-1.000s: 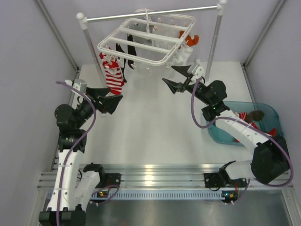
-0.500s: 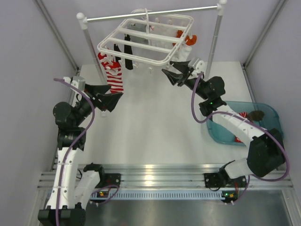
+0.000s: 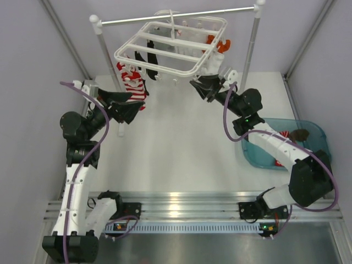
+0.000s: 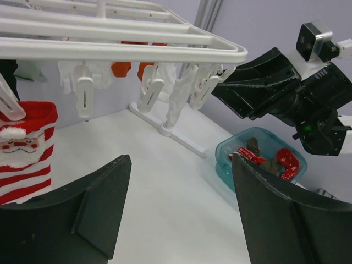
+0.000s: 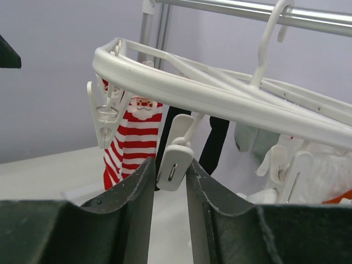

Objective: Clip the socks to the hanger
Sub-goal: Open the clamp at the hanger.

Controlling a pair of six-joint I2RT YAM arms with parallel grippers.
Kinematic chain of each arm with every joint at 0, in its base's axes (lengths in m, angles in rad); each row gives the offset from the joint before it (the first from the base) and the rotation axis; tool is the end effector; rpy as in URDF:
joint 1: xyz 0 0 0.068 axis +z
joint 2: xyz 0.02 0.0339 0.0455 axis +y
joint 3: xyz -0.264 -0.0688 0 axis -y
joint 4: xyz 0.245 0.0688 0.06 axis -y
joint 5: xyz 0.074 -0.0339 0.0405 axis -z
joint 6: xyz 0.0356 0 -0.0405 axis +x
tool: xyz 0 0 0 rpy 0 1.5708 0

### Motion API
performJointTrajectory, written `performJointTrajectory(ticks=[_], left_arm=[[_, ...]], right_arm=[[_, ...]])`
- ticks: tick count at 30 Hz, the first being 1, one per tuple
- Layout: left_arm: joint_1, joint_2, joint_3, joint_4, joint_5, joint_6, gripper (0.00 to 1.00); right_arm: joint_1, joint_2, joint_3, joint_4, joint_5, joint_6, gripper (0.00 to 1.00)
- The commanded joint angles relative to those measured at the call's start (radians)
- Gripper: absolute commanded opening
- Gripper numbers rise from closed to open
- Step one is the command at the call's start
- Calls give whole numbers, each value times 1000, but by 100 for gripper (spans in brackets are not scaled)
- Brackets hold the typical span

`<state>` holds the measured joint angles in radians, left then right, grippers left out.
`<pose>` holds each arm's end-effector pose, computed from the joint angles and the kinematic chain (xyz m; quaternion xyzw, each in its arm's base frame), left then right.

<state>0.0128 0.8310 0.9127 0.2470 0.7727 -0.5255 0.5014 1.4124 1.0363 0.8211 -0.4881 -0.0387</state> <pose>0.1758 -0.0226 0.4204 0.1521 0.6011 -0.4031 0.6731 0.2756 0.1701 0.3854 -0.3351 0.4445 0.3137 0.7692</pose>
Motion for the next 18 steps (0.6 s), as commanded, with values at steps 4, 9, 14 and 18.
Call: performJointTrajectory(ticks=[4,9,14,18], left_arm=[[-89,63,107,94,43,31,75],[-238,126,196,35,-6,140,72],[-356,215,304,-64,-134,171,69],[-413,270,383,-152,-225,160,67]], right_arm=[[19,3,62,-14,-14,26,19],[28,-10,91,-71,-14,25,1],[37,-3,217,-332,-26,16,0],[60,11,300,-513,-21,-38,0]])
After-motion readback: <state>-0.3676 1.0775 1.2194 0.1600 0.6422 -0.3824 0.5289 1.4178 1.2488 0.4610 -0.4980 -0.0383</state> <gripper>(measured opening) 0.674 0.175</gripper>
